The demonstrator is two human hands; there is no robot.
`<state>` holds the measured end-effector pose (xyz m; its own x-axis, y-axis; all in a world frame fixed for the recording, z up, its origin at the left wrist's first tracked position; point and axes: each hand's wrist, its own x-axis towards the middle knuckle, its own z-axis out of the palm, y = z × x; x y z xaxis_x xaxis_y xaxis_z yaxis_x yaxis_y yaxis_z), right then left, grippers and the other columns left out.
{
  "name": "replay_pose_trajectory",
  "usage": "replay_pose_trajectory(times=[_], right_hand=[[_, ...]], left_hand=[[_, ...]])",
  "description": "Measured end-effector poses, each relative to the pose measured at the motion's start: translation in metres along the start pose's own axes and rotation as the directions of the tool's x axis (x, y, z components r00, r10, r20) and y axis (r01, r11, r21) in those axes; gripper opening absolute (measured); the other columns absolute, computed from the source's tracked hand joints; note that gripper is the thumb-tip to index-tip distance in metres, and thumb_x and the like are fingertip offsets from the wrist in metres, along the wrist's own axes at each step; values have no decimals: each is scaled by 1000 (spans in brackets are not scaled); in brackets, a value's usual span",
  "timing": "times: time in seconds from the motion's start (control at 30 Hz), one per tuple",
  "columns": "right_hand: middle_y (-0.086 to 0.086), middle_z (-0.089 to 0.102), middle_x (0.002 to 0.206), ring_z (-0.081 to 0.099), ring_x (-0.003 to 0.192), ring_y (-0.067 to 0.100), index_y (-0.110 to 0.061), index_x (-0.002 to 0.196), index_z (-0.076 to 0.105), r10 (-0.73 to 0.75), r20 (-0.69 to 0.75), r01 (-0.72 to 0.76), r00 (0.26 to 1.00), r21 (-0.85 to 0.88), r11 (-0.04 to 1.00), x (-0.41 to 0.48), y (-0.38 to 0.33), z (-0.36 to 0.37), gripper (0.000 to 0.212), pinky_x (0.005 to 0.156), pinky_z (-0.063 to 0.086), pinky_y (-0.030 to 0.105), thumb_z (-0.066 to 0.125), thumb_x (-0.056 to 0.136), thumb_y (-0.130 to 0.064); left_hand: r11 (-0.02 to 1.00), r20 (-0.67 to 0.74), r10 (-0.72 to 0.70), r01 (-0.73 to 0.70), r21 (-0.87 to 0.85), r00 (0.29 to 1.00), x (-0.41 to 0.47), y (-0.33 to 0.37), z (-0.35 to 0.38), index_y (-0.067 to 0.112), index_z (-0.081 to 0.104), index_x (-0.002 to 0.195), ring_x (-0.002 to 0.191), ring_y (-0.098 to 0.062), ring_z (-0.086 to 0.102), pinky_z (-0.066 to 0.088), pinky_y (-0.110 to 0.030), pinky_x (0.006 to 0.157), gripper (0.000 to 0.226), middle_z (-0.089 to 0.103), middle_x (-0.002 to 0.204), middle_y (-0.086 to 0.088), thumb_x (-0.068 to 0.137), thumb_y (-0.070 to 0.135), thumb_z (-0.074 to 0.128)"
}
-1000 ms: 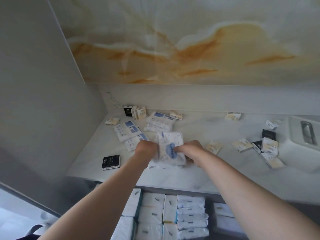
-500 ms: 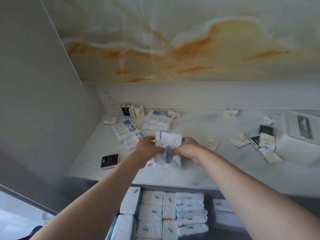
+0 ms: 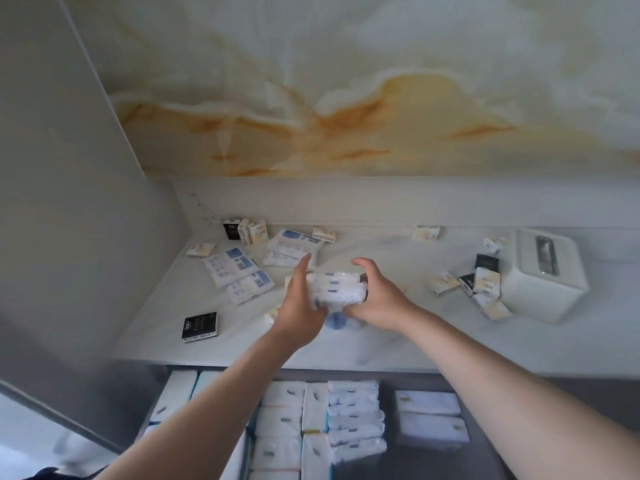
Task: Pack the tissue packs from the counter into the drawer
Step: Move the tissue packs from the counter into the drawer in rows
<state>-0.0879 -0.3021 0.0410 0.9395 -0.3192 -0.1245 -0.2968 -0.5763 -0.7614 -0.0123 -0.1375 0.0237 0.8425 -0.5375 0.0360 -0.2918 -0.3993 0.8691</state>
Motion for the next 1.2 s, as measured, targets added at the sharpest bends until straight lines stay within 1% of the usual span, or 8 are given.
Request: replay_pose_trajectory(times=[0.17, 0.33, 0.47, 0.6, 0.73, 0.87, 1.03, 1.2], right_hand=[[-1, 63, 111, 61, 95, 20, -29, 123, 47, -52, 43, 57, 998, -122, 991, -4, -2, 3, 55, 76, 51, 31, 75, 77, -17], [-6, 56, 104, 56, 91, 16, -26, 111, 49, -59, 90, 82, 994, -282, 956, -21, -12, -13, 52, 67, 42, 26, 82, 71, -28], [-6, 45, 121, 56, 102, 19, -22, 128, 48, -125, 166, 195, 978, -532, 824, -50, -27, -22, 71, 84, 49, 34, 80, 66, -36], [-1, 57, 105, 59, 94, 22, -20, 115, 48, -137, 230, 262, 964, -703, 661, -87, -38, -15, 54, 66, 43, 31, 75, 70, -34], [-6, 50, 84, 51, 76, 18, -21, 89, 46, -58, 281, 238, 958, -668, 705, -120, -29, -5, 42, 56, 36, 31, 80, 68, -36], [-8, 46, 82, 49, 77, 19, -23, 84, 44, 18, 377, 247, 926, -641, 727, -148, -11, 6, 45, 57, 36, 32, 82, 68, -41], [-10, 42, 77, 43, 71, 16, -27, 76, 38, 98, 407, 230, 908, -679, 697, -168, 21, 12, 45, 53, 29, 30, 81, 69, -39], [-5, 53, 90, 54, 81, 20, -23, 94, 47, 210, 456, 258, 865, -762, 594, -168, 54, 23, 40, 65, 43, 32, 78, 71, -35]], left_hand=[[966, 133, 3, -38, 257, 991, 2, 6, -1, 24, 34, 144, 118, -25, 47, 39, -27, 94, 64, 40, 139, -10, 89, 9, 62], [922, 237, 64, -148, 357, 969, -10, 19, -16, 20, 39, 137, 103, -19, 50, 37, -24, 84, 56, 53, 127, -8, 88, 14, 66], [913, 291, 127, -226, 340, 948, -39, 30, -12, 21, 42, 135, 103, -20, 55, 43, -28, 84, 57, 58, 123, -4, 85, 19, 70], [933, 277, 184, -257, 254, 943, -77, 34, -2, 18, 44, 132, 97, -12, 58, 45, -22, 80, 59, 63, 117, 1, 81, 21, 75], [943, 304, 158, -235, 235, 940, -115, 24, 3, 28, 46, 126, 92, -11, 60, 52, -34, 83, 59, 63, 107, 8, 76, 33, 78], [951, 366, 96, -194, 242, 926, -150, -4, 4, 36, 32, 135, 100, -3, 56, 48, -21, 86, 80, 55, 113, 16, 71, 52, 79], [849, 477, -27, -232, 475, 878, -168, -54, 28, 27, 53, 116, 102, -16, 55, 46, -30, 89, 31, 55, 108, 12, 87, 32, 62], [727, 607, -90, -364, 582, 790, -165, -75, 54, 30, 56, 127, 123, -18, 46, 39, -34, 104, 37, 52, 132, 3, 90, 32, 59]])
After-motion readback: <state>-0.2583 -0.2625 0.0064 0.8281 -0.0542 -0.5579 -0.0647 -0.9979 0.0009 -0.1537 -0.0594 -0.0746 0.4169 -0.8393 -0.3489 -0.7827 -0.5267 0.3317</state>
